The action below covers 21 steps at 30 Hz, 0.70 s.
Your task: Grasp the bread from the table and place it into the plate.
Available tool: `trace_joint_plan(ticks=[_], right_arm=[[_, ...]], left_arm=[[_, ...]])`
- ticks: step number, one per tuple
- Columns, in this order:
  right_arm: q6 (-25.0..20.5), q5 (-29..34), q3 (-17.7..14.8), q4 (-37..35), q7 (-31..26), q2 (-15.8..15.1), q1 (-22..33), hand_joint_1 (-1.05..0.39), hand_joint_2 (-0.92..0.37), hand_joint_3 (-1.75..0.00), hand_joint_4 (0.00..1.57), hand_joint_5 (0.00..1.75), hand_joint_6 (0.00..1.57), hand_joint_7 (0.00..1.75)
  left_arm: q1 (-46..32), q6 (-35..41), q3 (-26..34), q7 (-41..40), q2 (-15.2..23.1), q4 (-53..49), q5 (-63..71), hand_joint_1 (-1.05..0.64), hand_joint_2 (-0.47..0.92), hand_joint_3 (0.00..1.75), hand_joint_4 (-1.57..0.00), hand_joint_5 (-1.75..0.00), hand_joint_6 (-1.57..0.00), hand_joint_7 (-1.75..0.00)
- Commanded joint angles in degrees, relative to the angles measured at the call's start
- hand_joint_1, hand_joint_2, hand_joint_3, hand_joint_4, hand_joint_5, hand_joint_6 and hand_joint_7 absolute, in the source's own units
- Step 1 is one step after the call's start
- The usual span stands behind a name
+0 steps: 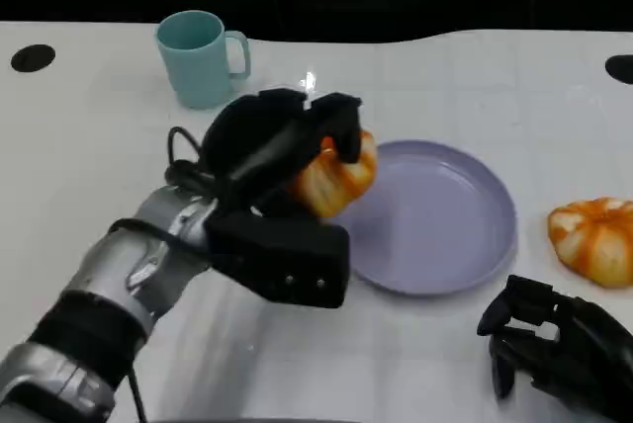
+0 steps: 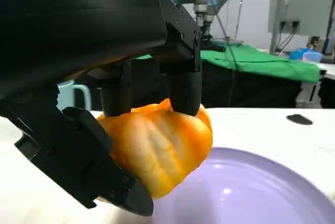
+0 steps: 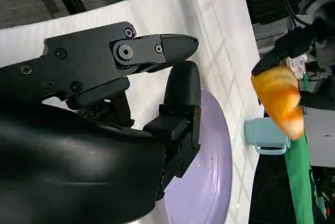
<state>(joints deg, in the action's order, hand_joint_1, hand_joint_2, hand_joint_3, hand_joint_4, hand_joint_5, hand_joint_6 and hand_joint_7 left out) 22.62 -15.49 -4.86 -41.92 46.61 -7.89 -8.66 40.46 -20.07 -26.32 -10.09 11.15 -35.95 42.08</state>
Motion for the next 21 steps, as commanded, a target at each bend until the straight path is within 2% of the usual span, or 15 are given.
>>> trace_joint_plan(ticks=[1,3,4,5,12,14,17,18,19,21], right_arm=[[-1.16,-0.1,-0.46,-0.4,0.07,-0.97,1.0,-0.49,-0.92,-0.26,0.67,1.74,0.69,1.34],[-1.0,0.1,-0.42,-0.35,-0.14,-0.97,1.02,-0.5,-0.92,-0.26,0.67,1.74,0.69,1.34],[-0.76,0.26,-0.39,-0.37,-0.24,-0.99,1.03,-0.5,-0.92,-0.26,0.67,1.74,0.69,1.34],[-0.59,0.36,-0.37,-0.4,-0.3,-1.0,1.03,-0.5,-0.92,-0.26,0.67,1.74,0.69,1.34],[1.0,0.7,-0.39,-1.54,0.17,-1.14,0.57,-0.51,-0.92,-0.27,0.67,1.74,0.68,1.34],[1.64,0.83,-0.35,-1.94,0.29,-1.21,0.39,-0.51,-0.92,-0.28,0.66,1.74,0.67,1.34],[2.04,0.83,-0.35,-2.31,0.37,-1.22,0.26,-0.51,-0.92,-0.29,0.66,1.75,0.67,1.35],[2.25,0.82,-0.39,-2.61,0.34,-1.12,0.09,-0.51,-0.92,-0.29,0.66,1.75,0.67,1.35],[2.42,0.81,-0.42,-2.86,0.31,-1.04,-0.04,-0.51,-0.92,-0.29,0.67,1.75,0.67,1.36],[2.44,0.65,-0.48,-3.39,0.4,-0.87,-0.34,-0.52,-0.92,-0.28,0.67,1.75,0.67,1.37]], left_arm=[[3.17,0.67,-1.25,-1.14,-1.29,-2.73,1.17,-0.27,0.91,0.27,-0.77,-1.75,-0.71,-1.34],[4.3,0.63,-1.62,-1.34,-2.42,-4.03,1.32,-0.26,0.92,0.28,-0.78,-1.75,-0.74,-1.29],[4.79,0.61,-1.79,-1.71,-3.04,-4.89,1.39,-0.26,0.91,0.3,-0.79,-1.75,-0.72,-1.41],[5.14,0.56,-1.91,-2.03,-3.45,-5.58,1.43,-0.25,0.9,0.3,-0.8,-1.75,-0.7,-1.46],[7.65,-0.44,-4.2,-6.38,-6.52,-11.79,2.96,-0.28,0.9,0.31,-0.81,-1.75,-0.67,-1.53],[8.3,-0.31,-4.85,-7.37,-7.3,-13.25,3.21,-0.28,0.91,0.36,-0.81,-1.75,-0.69,-1.39],[8.81,-0.47,-5.35,-8.12,-7.5,-14.29,3.04,-0.28,0.91,0.37,-0.81,-1.75,-0.7,-1.35],[9.6,-0.03,-5.92,-8.87,-8.7,-15.64,3.38,-0.28,0.91,0.37,-0.81,-1.75,-0.7,-1.35],[10.24,0.28,-6.37,-9.5,-9.61,-16.73,3.61,-0.3,0.92,0.34,-0.81,-1.75,-0.71,-1.22],[11.46,0.47,-6.83,-10.28,-11.23,-19.05,3.62,-0.31,0.92,0.32,-0.82,-1.75,-0.74,-1.16]])
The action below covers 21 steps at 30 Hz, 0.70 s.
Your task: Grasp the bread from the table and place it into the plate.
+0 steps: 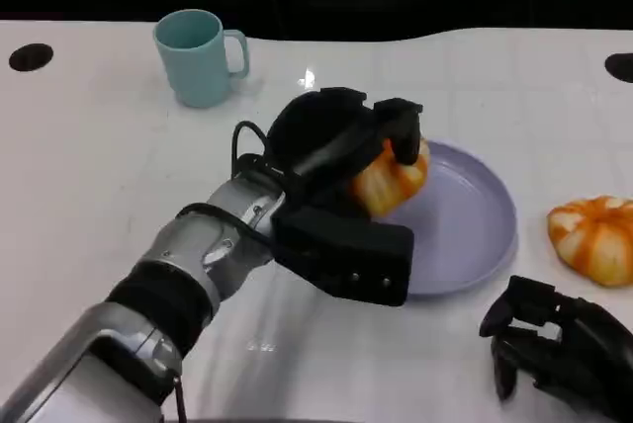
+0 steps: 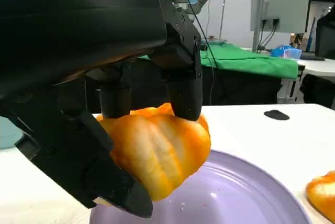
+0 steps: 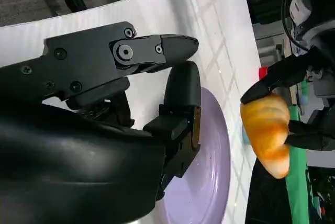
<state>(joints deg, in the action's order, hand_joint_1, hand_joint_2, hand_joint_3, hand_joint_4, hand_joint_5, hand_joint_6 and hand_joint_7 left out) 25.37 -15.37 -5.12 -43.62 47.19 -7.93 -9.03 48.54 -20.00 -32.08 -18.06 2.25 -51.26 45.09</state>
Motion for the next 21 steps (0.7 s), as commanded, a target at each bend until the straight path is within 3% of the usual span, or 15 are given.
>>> trace_joint_plan(ticks=[1,4,7,9,12,13,14,16,19,21], right_arm=[[0.04,0.51,-0.25,-2.06,-0.09,-0.76,-0.12,-0.52,-0.92,-0.28,0.67,1.75,0.67,1.38],[0.4,0.74,-0.21,-2.61,-0.37,-0.72,-0.27,-0.53,-0.92,-0.27,0.68,1.75,0.66,1.39],[0.3,1.53,0.15,-1.97,-1.28,-0.91,0.03,-0.52,-0.92,-0.27,0.68,1.75,0.66,1.4],[0.28,1.5,0.22,-1.71,-1.36,-0.88,0.13,-0.52,-0.92,-0.27,0.68,1.75,0.66,1.4],[0.06,1.18,0.15,-1.62,-1.23,-0.7,0.12,-0.52,-0.92,-0.27,0.68,1.75,0.65,1.41],[-0.1,1.16,0.17,-1.53,-1.3,-0.66,0.12,-0.53,-0.92,-0.27,0.68,1.75,0.65,1.41],[-0.09,1.06,0.16,-1.56,-1.21,-0.59,0.09,-0.53,-0.92,-0.27,0.68,1.75,0.65,1.41],[0.04,1.2,0.24,-1.61,-1.3,-0.6,0.05,-0.53,-0.92,-0.27,0.68,1.75,0.65,1.42],[0.13,1.59,0.43,-1.56,-1.67,-0.73,0.05,-0.53,-0.92,-0.27,0.68,1.75,0.65,1.42],[0.18,1.58,0.43,-1.47,-1.63,-0.75,0.14,-0.54,-0.92,-0.26,0.68,1.75,0.65,1.42]], left_arm=[[3.93,0.48,-1.27,-2.66,-2.95,-4.89,0.65,-0.31,0.92,0.32,-0.83,-1.75,-0.75,-1.15],[5.12,0.39,-1.9,-4.54,-4.5,-7.94,0.94,-0.32,0.92,0.3,-0.86,-1.75,-0.78,-1.07],[6.2,0.56,-2.73,-6.46,-5.82,-10.36,1.4,-0.32,0.91,0.33,-0.88,-1.75,-0.76,-1.21],[6.9,0.74,-3.24,-6.7,-6.27,-11.45,1.55,-0.32,0.9,0.35,-0.89,-1.75,-0.7,-1.43],[7.63,1.06,-3.77,-6.43,-6.7,-12.57,1.49,-0.33,0.92,0.37,-0.83,-1.75,-0.66,-1.41],[7.7,1.09,-3.87,-6.59,-6.83,-12.85,1.43,-0.37,0.9,0.29,-0.77,-1.72,-0.68,-1.21],[7.74,0.98,-3.88,-6.45,-6.93,-13.13,1.25,-0.38,0.9,0.25,-0.74,-1.7,-0.69,-1.13],[7.7,0.73,-3.87,-5.88,-7.02,-13.58,0.94,-0.39,0.92,0.2,-0.72,-1.66,-0.7,-1.08],[7.6,0.56,-3.89,-5.36,-7.08,-13.91,0.76,-0.37,0.92,0.22,-0.67,-1.6,-0.54,-1.12],[7.57,-0.01,-4.4,-3.43,-6.86,-14.38,0.87,-0.4,0.92,0.28,-0.56,-1.49,-0.38,-0.99]])
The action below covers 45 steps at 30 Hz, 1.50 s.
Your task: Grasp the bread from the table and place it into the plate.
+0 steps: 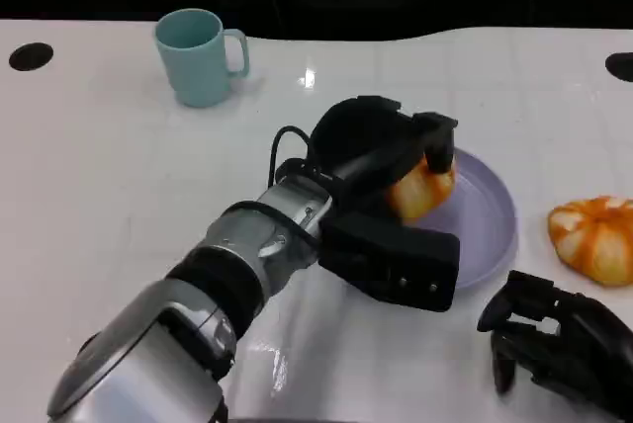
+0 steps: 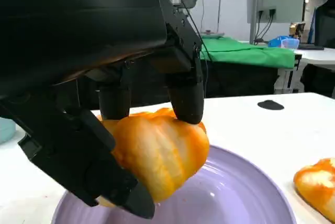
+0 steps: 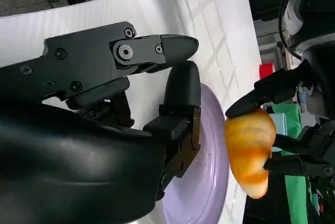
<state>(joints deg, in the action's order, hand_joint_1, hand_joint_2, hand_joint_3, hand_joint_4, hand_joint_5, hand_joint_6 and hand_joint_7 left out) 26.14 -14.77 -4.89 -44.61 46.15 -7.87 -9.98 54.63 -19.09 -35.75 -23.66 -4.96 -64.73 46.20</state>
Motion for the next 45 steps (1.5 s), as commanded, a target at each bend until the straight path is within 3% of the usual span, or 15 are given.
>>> trace_joint_plan(ticks=[1,3,6,9,13,16,25,34,40,45], right_arm=[[-0.58,0.9,0.16,-0.45,-0.47,-0.81,1.12,-0.54,-0.92,-0.26,0.67,1.75,0.65,1.42],[-1.3,0.58,0.07,-0.17,-0.37,-0.72,1.19,-0.54,-0.92,-0.25,0.67,1.75,0.65,1.43],[-1.17,0.58,0.04,-0.36,-0.33,-0.7,1.12,-0.53,-0.92,-0.25,0.67,1.75,0.65,1.43],[-1.7,0.16,-0.04,-0.23,0.11,-0.64,1.14,-0.53,-0.92,-0.25,0.67,1.75,0.65,1.43],[-0.82,0.77,0.26,-0.26,-0.33,-0.79,1.07,-0.53,-0.92,-0.26,0.67,1.75,0.65,1.43],[-1.77,0.27,0.12,0.04,-0.13,-0.65,1.19,-0.52,-0.92,-0.26,0.67,1.75,0.65,1.42],[-1.63,0.44,0.28,0.49,-0.36,-0.81,1.42,-0.53,-0.92,-0.26,0.66,1.75,0.65,1.41],[-0.98,0.91,0.35,-0.04,-0.73,-0.94,1.19,-0.52,-0.92,-0.27,0.66,1.75,0.65,1.38],[0.1,0.82,0.14,-1.22,-0.55,-0.81,0.67,-0.53,-0.92,-0.27,0.66,1.75,0.66,1.38],[0.58,1.01,0.17,-1.56,-0.61,-0.82,0.49,-0.53,-0.92,-0.27,0.66,1.75,0.66,1.38]], left_arm=[[1.57,-1.14,-1.01,3.31,0.48,-1.13,-0.15,-0.46,0.92,0.35,-0.44,-1.27,-0.28,-0.85],[1.98,-0.95,-1.82,5.14,0.72,-1.42,0.34,-0.6,0.92,0.48,-0.26,-0.97,-0.15,-0.66],[2.68,0.42,-2.83,8.88,0.8,-1.48,0.64,-0.8,0.92,0.66,-0.04,-0.7,-0.02,-0.45],[2.74,1.15,-3.09,11.7,0.94,-0.98,0.38,-0.93,0.92,0.76,0.0,-0.31,0.0,-0.24],[2.63,1.1,-3.12,13.79,1.38,-0.43,0.17,-1.0,0.92,0.81,0.0,-0.07,0.0,-0.1],[2.59,1.58,-3.32,14.9,1.63,-0.09,0.33,-1.02,0.92,0.83,0.0,-0.02,0.0,-0.03],[1.27,1.42,-3.1,16.43,3.45,2.61,-0.34,-1.05,0.92,0.85,0.0,0.0,-0.02,-0.03],[-3.47,0.27,-0.97,20.28,7.87,11.06,-3.19,-1.04,0.92,0.84,-0.04,-0.03,-0.02,-0.04],[-8.1,-2.64,1.66,19.18,11.08,17.58,-5.51,-0.92,0.92,0.72,-0.12,-0.09,-0.08,-0.08],[-12.2,-8.21,4.29,13.15,12.98,21.03,-6.78,-0.73,0.92,0.57,-0.33,-0.24,-0.23,-0.16]])
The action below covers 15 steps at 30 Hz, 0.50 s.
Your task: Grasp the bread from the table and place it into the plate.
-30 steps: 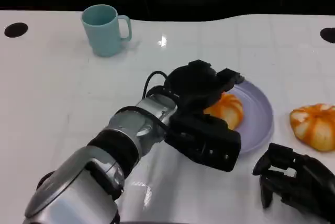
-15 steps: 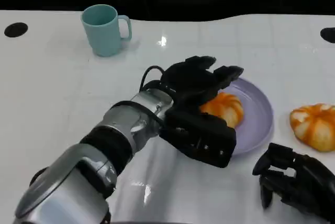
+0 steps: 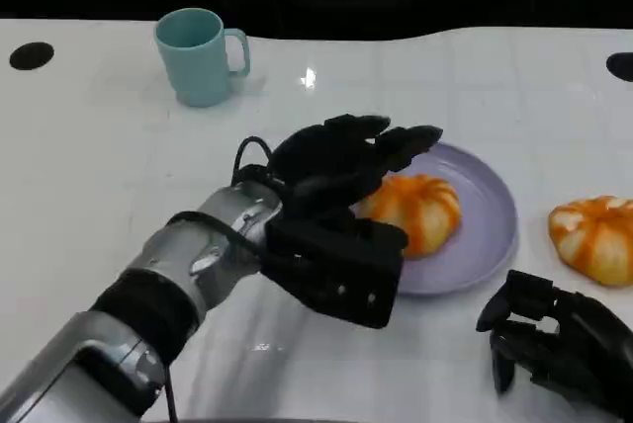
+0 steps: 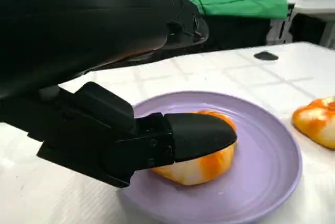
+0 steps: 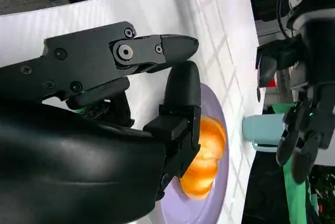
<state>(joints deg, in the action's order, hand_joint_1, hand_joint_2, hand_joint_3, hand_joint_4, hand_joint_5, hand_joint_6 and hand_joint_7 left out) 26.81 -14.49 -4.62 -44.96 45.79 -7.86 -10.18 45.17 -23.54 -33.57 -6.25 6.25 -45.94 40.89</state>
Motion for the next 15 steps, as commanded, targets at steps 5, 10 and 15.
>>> trace_joint_plan(ticks=[5,10,15], right_arm=[[-1.08,0.35,-0.11,-0.5,-0.03,-0.72,1.02,-0.52,-0.92,-0.28,0.65,1.75,0.66,1.38],[-2.18,0.06,-0.22,0.01,0.0,-0.83,1.26,-0.51,-0.92,-0.28,0.65,1.75,0.66,1.38],[-3.11,-0.41,-0.39,0.26,0.24,-0.75,1.24,-0.51,-0.92,-0.26,0.66,1.75,0.67,1.39]], left_arm=[[-8.56,-6.88,5.65,-7.52,3.36,6.95,-3.77,-0.66,0.92,0.53,-0.32,-0.71,-0.38,-0.21],[-13.54,-10.51,9.24,-7.61,3.63,10.13,-8.16,-0.63,0.92,0.5,-0.38,-0.81,-0.49,-0.25],[-18.25,-16.22,13.16,-5.43,1.92,11.42,-16.71,-0.53,0.92,0.41,-0.57,-0.88,-0.65,-0.29]])
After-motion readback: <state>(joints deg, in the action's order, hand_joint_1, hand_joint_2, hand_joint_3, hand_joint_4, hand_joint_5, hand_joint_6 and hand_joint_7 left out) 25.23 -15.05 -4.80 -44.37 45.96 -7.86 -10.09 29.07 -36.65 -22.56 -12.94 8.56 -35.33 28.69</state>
